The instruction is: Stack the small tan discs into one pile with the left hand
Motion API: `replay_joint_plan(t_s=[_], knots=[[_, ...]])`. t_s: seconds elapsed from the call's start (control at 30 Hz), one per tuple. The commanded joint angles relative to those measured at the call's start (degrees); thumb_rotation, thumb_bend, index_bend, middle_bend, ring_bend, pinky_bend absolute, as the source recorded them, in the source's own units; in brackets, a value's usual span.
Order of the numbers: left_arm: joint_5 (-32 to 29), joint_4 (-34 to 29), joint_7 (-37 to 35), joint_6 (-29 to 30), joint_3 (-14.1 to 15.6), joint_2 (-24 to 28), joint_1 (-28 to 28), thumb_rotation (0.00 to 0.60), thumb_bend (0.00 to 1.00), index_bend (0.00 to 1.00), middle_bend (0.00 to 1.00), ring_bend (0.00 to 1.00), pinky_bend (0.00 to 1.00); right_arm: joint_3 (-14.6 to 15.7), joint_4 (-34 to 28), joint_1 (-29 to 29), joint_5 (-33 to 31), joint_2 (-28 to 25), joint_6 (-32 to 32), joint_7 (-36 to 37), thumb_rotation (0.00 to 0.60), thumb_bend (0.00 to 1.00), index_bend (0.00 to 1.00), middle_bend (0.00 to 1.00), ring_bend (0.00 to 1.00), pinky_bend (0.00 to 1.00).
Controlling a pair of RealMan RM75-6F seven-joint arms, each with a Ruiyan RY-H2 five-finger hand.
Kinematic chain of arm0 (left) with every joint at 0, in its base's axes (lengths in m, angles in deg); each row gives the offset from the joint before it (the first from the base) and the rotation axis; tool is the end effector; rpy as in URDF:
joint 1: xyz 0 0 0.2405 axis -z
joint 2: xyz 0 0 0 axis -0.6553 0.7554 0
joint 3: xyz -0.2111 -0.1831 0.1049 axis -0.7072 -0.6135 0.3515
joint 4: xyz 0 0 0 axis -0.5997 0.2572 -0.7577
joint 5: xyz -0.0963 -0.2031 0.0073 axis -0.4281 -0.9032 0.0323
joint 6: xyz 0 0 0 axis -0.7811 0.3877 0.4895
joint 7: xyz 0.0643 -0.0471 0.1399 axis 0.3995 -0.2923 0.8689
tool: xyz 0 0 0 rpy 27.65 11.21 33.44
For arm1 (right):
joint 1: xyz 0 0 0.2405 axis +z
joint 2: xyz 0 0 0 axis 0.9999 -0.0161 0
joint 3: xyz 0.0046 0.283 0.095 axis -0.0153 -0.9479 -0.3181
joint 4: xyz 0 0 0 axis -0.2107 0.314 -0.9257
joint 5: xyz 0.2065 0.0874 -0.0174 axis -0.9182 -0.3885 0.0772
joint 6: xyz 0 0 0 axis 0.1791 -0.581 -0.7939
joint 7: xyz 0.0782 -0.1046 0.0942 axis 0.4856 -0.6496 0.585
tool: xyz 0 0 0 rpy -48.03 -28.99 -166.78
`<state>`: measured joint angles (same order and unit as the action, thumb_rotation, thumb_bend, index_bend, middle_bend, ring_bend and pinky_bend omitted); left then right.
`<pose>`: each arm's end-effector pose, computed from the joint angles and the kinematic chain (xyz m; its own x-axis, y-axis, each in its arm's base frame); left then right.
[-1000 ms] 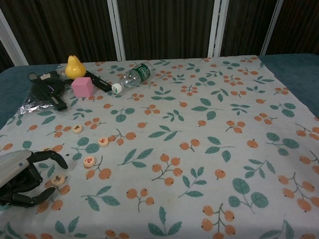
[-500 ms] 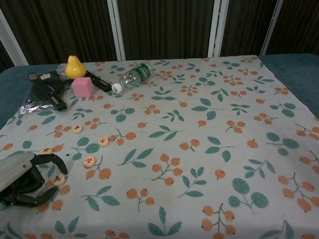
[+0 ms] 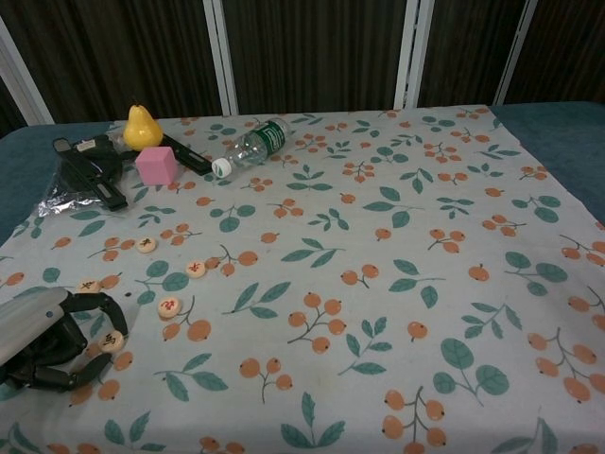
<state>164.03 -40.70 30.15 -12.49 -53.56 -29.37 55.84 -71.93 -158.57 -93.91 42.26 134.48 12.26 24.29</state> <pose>-0.3083 0.2364 -0.0777 0.2068 0.2939 0.9332 0.9721 -0.1693 -0.1621 -0.3538 -0.1064 0.1583 0.4542 -0.0705 0.8881 -0.8876 -0.1213 0.4443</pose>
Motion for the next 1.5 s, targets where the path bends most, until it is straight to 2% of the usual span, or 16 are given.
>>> replay_joint_plan(t_s=[0.03,0.23,0.43,0.57,0.87,1.5], knots=[[0.1,-0.1,-0.1,0.3,0.0,0.0,0.0,0.600,0.39,0.47,1.00,1.00,1.00,0.0,0.0,0.0,0.0,0.0,0.0,0.0,0.600,0.10,0.00,0.00,0.00,0.00],[-0.3,-0.9,-1.0,1.3,-1.4,1.0,0.3,0.600,0.39,0.49,1.00,1.00,1.00,0.0,0.1,0.0,0.0,0.0,0.1,0.2,0.600,0.10,0.00,0.00,0.00,0.00],[-3.1,-2.0,-1.9,1.8,-5.8,2.7,1.5,0.600,0.39,0.49,1.00,1.00,1.00,0.0,0.0,0.0,-0.1,0.0,0.0,0.1,0.600,0.10,0.00,0.00,0.00,0.00],[-6.5,-1.2,-1.8,0.0,-8.7,2.9,2.8,0.600,0.39,0.48,1.00,1.00,1.00,-0.1,-0.1,0.0,-0.2,0.0,0.0,-0.1,0.600,0.10,0.00,0.00,0.00,0.00],[-9.5,1.5,-1.3,-3.0,-8.9,1.9,3.8,0.600,0.39,0.47,1.00,1.00,1.00,-0.1,-0.2,0.1,-0.4,0.0,-0.4,-0.3,0.600,0.10,0.00,0.00,0.00,0.00],[-12.0,4.1,-0.5,-4.7,-9.3,0.5,5.0,0.600,0.39,0.44,1.00,1.00,1.00,-0.2,-0.2,0.1,-0.4,-0.1,-0.2,0.1,0.600,0.10,0.00,0.00,0.00,0.00]])
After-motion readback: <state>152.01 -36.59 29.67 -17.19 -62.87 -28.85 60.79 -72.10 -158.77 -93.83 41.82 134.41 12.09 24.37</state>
